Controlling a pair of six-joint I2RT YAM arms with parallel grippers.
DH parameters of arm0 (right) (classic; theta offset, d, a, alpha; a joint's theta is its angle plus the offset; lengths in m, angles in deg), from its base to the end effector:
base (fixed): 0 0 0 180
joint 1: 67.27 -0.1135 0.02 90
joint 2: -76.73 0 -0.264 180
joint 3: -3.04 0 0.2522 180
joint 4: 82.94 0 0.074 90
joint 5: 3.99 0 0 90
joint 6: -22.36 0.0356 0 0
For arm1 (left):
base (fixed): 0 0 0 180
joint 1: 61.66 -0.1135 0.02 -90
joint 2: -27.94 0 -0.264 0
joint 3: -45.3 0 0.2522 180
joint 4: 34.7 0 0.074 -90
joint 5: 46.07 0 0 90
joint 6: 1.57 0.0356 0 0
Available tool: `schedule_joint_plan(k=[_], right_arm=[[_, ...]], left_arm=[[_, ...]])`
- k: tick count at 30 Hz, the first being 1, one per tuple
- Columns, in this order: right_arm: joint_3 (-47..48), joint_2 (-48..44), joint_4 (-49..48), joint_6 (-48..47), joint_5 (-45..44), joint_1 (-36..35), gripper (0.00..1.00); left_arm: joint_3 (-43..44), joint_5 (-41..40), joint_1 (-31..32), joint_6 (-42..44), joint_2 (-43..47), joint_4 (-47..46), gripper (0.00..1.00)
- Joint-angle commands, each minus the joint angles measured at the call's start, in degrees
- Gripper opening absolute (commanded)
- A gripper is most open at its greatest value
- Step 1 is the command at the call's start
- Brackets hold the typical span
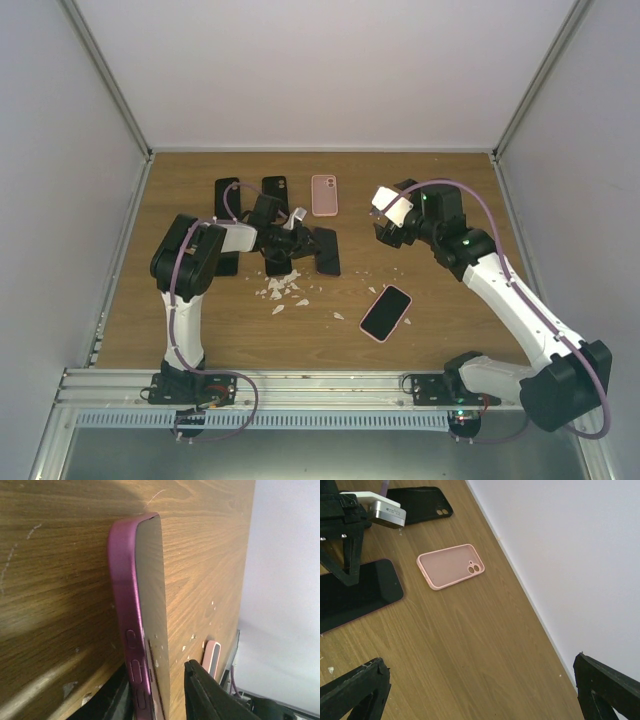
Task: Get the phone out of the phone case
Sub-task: Place the phone at the center of the board, then pick up the phone at the center of the board.
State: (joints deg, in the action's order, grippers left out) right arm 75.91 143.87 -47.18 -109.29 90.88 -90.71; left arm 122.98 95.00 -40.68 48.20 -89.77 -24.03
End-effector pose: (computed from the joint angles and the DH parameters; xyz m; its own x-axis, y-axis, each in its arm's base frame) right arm 0.2402 0.1075 0.3272 -0.0349 -0.7369 -0.6751 -0.6517 0.5289 -0.5436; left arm 0.3607 -0.1680 0.1104 -0.9941 -0.0535 -0.0948 0.0563 0.4922 -0.8687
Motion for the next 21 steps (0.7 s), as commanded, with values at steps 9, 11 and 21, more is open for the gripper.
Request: schedule_joint_plan(k=[9,11,21], right_arm=[[0.05,-0.40,4.09,-1.05,1.26,0.57,1.00],[-0.45,-0.84,5.52,-1.13,1.72,0.98,1.00],[-3.13,-3.34,15.09,-2.70,10.95,6.96,1.00]], left_arm=[[-0.92,-4.68,0.63,0.64,4.84,0.53,0.71],[-1.22,-5.40,0.66,1.27,6.36,0.84,0.81],[-2.53,-9.98,2.83,7.62,14.32,4.70,0.99]])
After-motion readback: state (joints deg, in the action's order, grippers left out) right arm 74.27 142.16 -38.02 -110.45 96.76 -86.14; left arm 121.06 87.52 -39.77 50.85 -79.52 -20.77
